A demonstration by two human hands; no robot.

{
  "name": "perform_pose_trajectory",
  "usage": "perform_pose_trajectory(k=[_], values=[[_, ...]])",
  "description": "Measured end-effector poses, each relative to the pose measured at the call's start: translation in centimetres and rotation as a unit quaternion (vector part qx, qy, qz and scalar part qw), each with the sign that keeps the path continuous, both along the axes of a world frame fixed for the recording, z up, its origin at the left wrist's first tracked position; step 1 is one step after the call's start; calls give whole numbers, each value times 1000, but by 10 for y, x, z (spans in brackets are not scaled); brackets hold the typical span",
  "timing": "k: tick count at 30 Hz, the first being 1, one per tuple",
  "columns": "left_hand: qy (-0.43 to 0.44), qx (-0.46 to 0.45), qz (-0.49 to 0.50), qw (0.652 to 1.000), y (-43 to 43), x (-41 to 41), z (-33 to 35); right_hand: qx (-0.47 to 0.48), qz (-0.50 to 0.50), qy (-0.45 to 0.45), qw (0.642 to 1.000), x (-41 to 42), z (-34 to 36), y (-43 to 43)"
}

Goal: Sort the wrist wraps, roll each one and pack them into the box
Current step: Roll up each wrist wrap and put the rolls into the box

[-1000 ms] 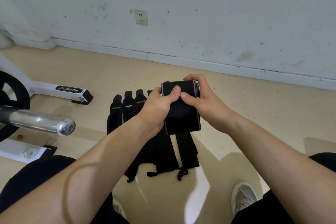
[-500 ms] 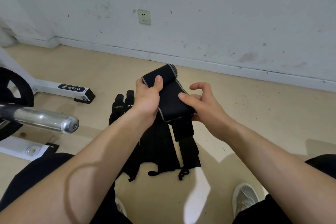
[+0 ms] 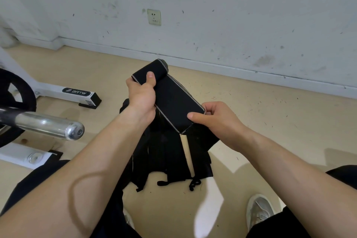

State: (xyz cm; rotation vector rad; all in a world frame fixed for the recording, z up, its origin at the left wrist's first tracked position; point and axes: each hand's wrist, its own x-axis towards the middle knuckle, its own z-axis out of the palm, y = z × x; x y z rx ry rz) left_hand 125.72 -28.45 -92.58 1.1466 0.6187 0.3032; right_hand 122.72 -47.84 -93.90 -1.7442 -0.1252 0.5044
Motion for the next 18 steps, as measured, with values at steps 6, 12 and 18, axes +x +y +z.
perform_pose_trajectory(k=[6, 12, 18], values=[[-25, 33, -21, 999, -4, 0, -2, 3, -59, 55, 997, 4, -6, -1], [-48, 139, -95, 985, -13, -7, -5, -25, 19, 49, 998, 5, -5, 0], [-58, 203, -210, 955, -31, -20, -12, 64, -66, -41, 995, 12, 11, 0]])
